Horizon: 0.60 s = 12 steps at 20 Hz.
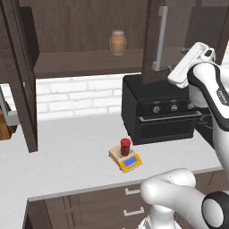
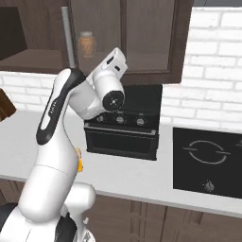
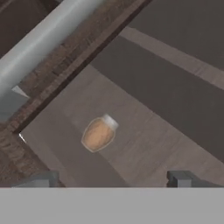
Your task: Pick the yogurt and place it on the digital scale for weighing, and close the cabinet.
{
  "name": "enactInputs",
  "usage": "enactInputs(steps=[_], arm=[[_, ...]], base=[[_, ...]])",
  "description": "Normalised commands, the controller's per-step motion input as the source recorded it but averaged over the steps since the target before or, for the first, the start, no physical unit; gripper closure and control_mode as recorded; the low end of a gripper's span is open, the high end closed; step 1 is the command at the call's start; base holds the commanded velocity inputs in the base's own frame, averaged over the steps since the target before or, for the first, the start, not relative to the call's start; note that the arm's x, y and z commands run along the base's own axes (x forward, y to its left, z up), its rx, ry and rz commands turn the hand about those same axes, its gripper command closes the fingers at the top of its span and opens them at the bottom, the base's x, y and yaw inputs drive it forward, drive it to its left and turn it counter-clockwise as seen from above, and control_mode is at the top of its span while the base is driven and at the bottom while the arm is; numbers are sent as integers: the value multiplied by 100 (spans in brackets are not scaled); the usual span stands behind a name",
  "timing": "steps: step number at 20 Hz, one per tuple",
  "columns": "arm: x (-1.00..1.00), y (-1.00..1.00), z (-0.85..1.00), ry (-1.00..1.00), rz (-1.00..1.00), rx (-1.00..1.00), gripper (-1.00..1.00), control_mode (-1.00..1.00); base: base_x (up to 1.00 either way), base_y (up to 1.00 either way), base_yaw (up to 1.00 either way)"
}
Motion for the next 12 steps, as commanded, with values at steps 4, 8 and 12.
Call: enactInputs(steps=[4, 8, 12], arm=[[56, 24, 0, 0, 0, -5, -100, -100], [59, 23, 0, 0, 0, -4, -100, -100], [71, 30, 0, 0, 0, -4, -100, -100]], base=[[0, 0, 0], [0, 0, 0], [0, 0, 0]])
